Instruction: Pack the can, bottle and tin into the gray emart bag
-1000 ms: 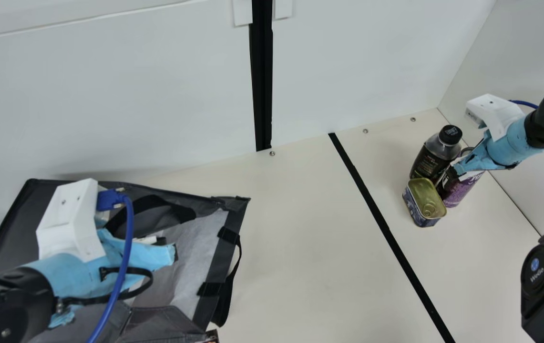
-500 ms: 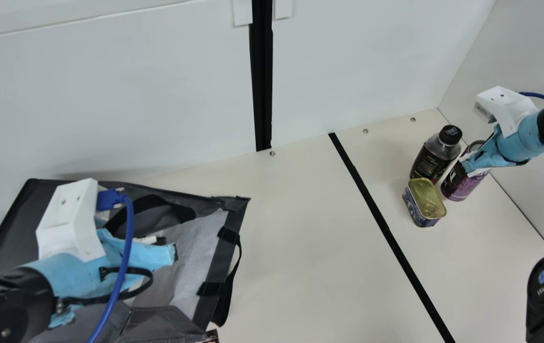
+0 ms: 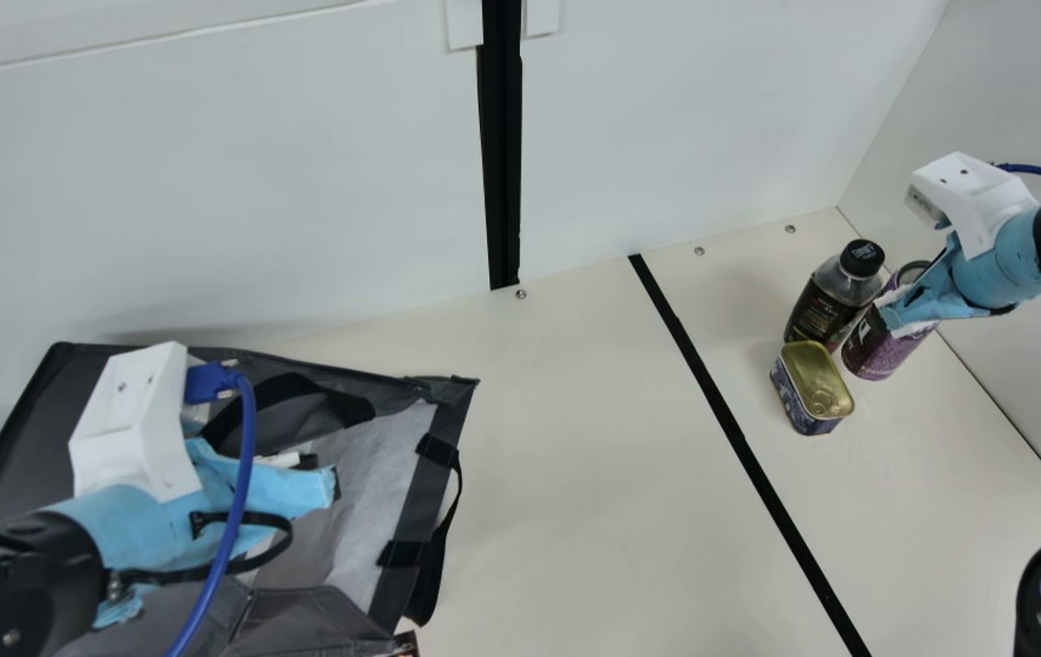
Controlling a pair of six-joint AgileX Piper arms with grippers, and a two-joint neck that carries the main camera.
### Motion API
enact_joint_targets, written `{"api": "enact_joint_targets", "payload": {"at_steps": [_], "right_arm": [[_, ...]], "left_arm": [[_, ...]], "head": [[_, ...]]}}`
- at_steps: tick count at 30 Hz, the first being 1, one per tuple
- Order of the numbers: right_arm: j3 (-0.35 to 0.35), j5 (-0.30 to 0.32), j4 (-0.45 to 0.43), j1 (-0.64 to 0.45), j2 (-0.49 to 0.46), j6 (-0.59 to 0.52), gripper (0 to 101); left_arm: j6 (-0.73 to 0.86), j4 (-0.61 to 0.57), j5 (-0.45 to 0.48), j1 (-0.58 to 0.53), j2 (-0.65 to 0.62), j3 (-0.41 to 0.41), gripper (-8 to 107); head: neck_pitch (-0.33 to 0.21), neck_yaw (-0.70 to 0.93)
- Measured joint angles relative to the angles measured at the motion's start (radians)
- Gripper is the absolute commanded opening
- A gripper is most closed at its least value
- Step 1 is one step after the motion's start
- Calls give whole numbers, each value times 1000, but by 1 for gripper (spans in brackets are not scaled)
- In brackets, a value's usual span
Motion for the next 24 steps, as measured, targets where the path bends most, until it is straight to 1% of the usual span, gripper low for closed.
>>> {"api": "enact_joint_targets", "payload": {"at_steps": [12,24], "right_arm": [[56,5,-14,62,-92,35,0],[118,-9,-7,144,-163,64,0]], "left_arm": [[0,0,0,0,0,0,10],[0,0,0,0,0,0,10]], "head": [[0,-2],[0,-2]]}}
